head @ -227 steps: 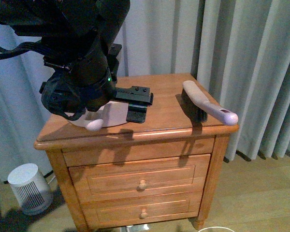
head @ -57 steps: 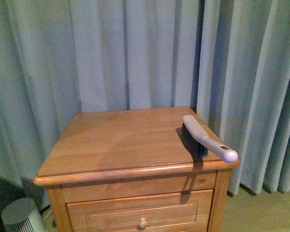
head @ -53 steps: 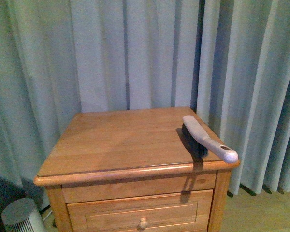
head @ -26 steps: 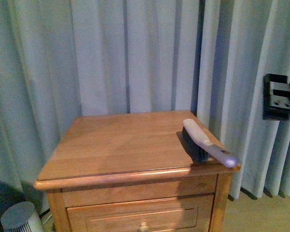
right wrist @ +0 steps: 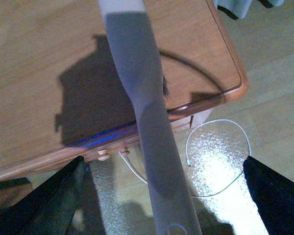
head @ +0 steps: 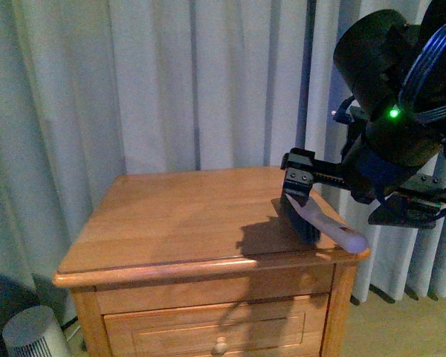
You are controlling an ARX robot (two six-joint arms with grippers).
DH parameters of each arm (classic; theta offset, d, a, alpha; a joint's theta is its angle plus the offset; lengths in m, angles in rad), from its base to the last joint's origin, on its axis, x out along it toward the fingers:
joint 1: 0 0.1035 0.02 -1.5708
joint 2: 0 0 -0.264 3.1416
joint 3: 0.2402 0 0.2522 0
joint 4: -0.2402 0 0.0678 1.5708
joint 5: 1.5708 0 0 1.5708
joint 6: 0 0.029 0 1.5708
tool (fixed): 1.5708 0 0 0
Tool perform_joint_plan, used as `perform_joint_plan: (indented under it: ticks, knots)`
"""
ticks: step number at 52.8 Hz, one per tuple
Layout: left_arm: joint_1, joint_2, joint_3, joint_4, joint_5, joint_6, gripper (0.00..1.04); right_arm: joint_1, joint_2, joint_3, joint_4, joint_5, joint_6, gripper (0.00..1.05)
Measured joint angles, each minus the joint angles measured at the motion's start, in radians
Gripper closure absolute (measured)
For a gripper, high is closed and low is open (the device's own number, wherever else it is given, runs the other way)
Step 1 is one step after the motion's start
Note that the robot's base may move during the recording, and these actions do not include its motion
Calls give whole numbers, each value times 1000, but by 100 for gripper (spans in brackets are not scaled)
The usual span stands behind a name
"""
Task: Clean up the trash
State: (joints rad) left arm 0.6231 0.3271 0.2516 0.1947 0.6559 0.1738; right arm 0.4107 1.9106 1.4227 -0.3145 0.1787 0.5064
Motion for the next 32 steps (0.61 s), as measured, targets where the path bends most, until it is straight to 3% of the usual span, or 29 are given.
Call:
perform_joint_plan:
  ticks: [32]
  knots:
    - [0,0,0,0,0,0,78,3,116,44,-28,-13,23,7]
